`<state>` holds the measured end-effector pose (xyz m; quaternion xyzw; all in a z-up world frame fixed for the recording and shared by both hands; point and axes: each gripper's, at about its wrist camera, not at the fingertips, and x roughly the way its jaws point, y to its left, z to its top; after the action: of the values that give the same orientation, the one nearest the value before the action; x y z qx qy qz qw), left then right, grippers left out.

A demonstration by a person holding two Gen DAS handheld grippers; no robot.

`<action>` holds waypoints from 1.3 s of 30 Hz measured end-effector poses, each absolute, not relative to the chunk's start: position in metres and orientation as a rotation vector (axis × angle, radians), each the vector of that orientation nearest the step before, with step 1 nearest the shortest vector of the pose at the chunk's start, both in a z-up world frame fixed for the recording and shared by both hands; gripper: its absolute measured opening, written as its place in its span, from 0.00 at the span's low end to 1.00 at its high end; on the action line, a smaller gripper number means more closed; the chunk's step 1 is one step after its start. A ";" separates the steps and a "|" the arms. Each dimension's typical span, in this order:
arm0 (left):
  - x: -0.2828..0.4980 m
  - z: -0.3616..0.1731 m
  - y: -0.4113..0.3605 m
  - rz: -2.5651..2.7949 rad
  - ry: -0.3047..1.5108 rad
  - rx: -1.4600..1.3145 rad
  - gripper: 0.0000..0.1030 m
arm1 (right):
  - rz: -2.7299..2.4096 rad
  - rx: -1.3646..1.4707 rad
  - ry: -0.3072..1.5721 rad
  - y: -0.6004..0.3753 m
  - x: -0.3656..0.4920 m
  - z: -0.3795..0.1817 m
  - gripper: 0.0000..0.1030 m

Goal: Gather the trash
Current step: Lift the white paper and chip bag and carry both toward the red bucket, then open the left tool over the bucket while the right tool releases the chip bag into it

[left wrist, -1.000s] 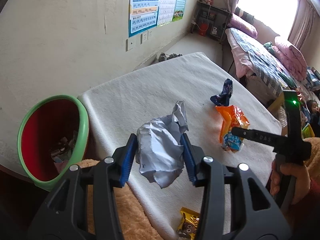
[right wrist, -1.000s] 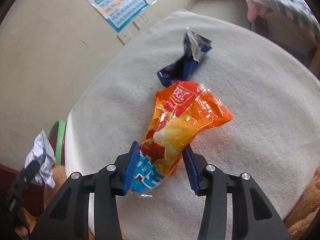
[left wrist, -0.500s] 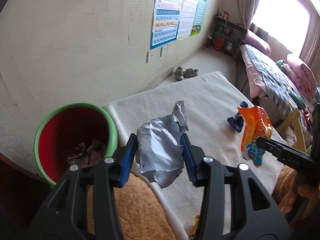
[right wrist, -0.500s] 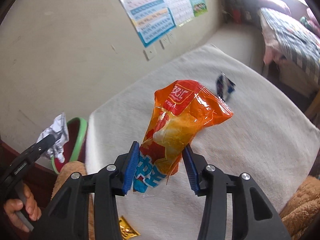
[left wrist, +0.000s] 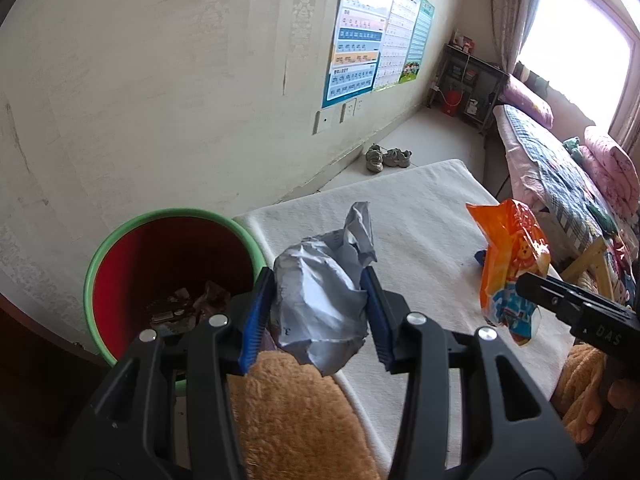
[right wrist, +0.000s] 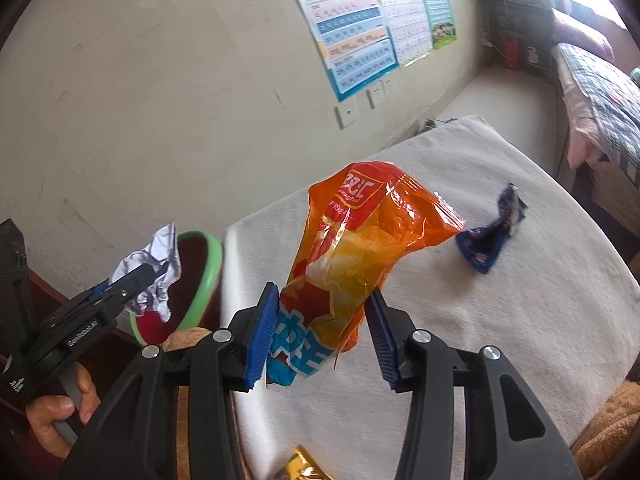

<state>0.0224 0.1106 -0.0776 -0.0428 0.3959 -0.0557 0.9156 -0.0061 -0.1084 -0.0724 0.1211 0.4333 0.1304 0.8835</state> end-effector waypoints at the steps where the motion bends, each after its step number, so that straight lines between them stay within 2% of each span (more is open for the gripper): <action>1: 0.022 -0.077 0.113 -0.114 0.812 -0.092 0.42 | 0.280 0.247 0.903 -0.104 -0.004 -0.072 0.42; 19: 0.026 -0.093 0.177 0.025 0.838 -0.149 0.42 | 0.438 0.144 0.924 -0.010 0.019 -0.064 0.42; 26: 0.028 -0.101 0.200 0.083 0.857 -0.178 0.42 | 0.504 0.131 0.975 0.019 0.036 -0.075 0.20; 28: 0.027 -0.103 0.206 0.097 0.864 -0.184 0.42 | 0.511 0.137 0.986 0.024 0.039 -0.078 0.19; 31: 0.026 -0.106 0.214 0.105 0.874 -0.191 0.42 | 0.465 0.140 0.984 0.017 0.041 -0.085 0.23; 33: 0.024 -0.108 0.218 0.109 0.876 -0.191 0.42 | 0.416 0.145 0.982 0.009 0.042 -0.093 0.52; 35: 0.023 -0.110 0.222 0.113 0.881 -0.193 0.42 | 0.350 0.115 1.003 0.001 0.046 -0.107 0.60; 36: 0.024 -0.111 0.222 0.114 0.884 -0.194 0.42 | 0.338 0.091 1.043 0.000 0.050 -0.117 0.63; 39: 0.024 -0.114 0.224 0.115 0.890 -0.205 0.42 | 0.312 0.075 1.146 -0.007 0.059 -0.148 0.63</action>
<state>0.0241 0.2243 -0.1136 -0.0987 0.4296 0.0556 0.8959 0.0593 -0.0066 -0.1478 0.0354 0.5399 0.1468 0.8281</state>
